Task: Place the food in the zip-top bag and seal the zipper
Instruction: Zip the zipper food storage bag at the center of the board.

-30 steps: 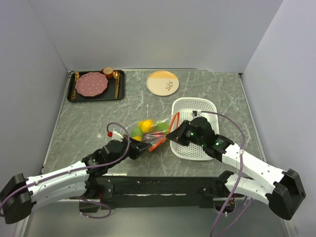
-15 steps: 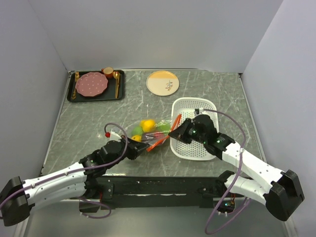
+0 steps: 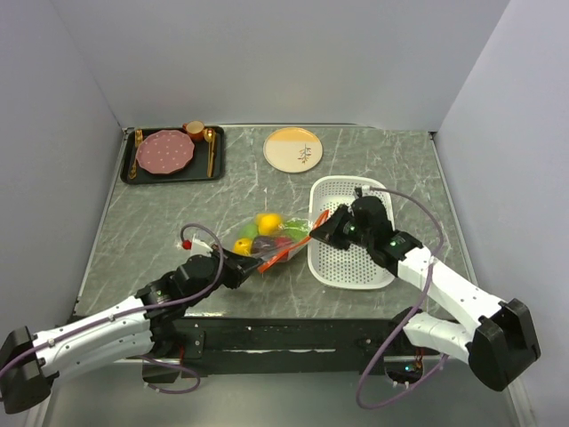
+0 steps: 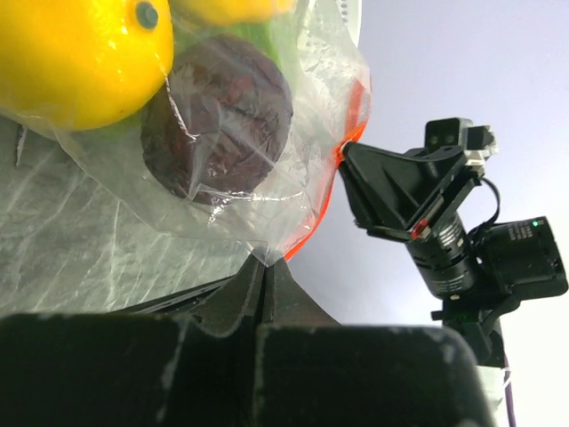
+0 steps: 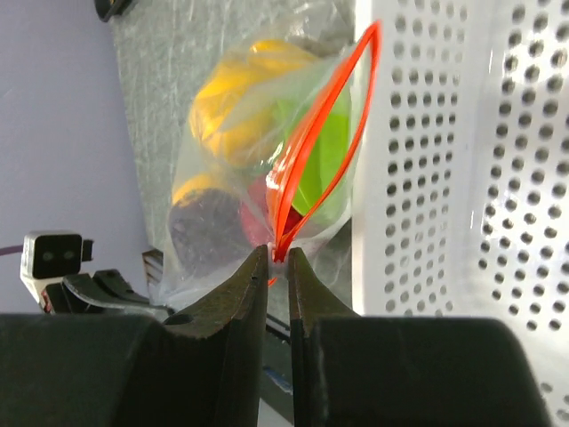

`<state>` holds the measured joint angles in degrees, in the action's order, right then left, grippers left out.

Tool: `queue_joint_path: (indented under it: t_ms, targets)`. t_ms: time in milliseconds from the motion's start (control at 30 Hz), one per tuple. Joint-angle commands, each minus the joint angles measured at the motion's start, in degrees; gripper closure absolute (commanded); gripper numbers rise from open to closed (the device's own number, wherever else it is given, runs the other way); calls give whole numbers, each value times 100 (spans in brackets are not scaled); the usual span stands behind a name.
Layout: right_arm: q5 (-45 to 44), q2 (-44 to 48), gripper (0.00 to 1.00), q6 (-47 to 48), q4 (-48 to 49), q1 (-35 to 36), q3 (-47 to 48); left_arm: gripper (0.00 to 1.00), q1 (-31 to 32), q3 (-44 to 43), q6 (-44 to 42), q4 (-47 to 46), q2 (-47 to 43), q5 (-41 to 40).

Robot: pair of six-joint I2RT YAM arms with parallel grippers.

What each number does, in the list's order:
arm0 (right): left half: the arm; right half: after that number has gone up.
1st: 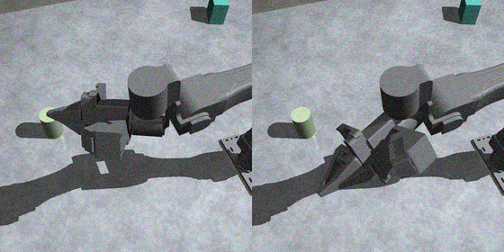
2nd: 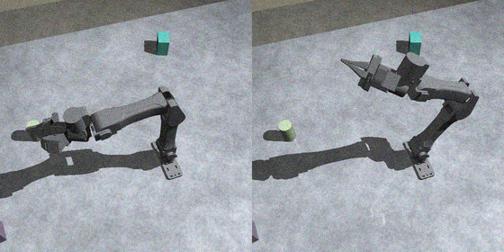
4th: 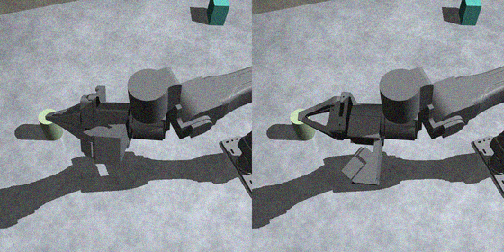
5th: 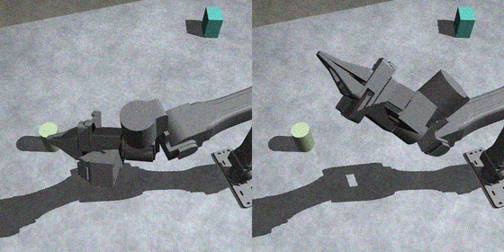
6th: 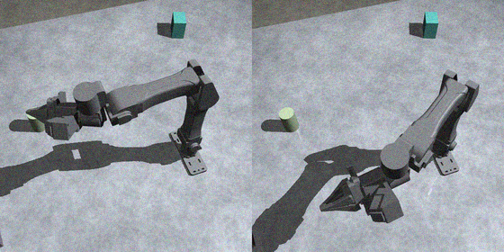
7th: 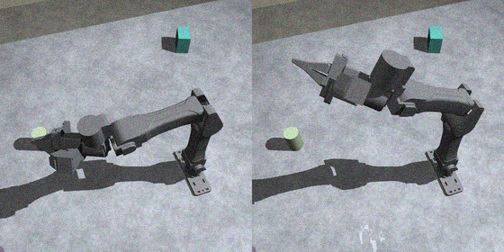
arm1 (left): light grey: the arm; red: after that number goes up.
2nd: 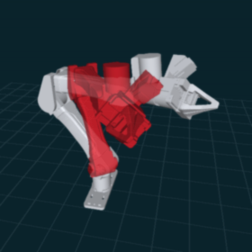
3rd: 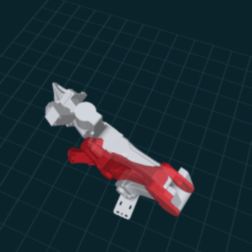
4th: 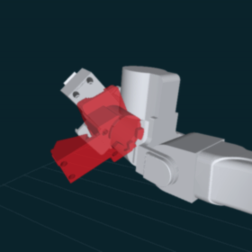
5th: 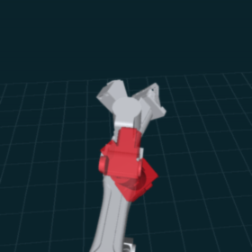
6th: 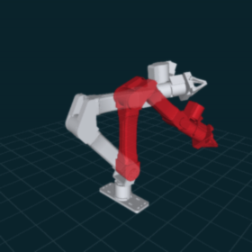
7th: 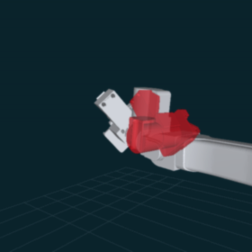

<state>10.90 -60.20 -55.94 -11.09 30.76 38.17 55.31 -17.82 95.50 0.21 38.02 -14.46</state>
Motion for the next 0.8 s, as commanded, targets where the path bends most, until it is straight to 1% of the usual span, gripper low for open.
queue_joint_path:
  t_ms: [0,300,467,600,767]
  targets:
    - [-440,-245,87,707,-139,-325,629,99,-64,-81,-6,418,-286,-452]
    - [167,-817,87,1112,-103,-519,1324,99,-73,25,170,586,-550,-593]
    - [-87,-914,87,1243,-305,-589,1588,99,-64,-1,162,691,-620,-646]
    - [-333,-923,87,1375,-473,-694,1641,99,-73,51,153,604,-629,-585]
    - [-299,-940,86,1481,-438,-888,1562,99,-73,33,126,586,-594,-558]
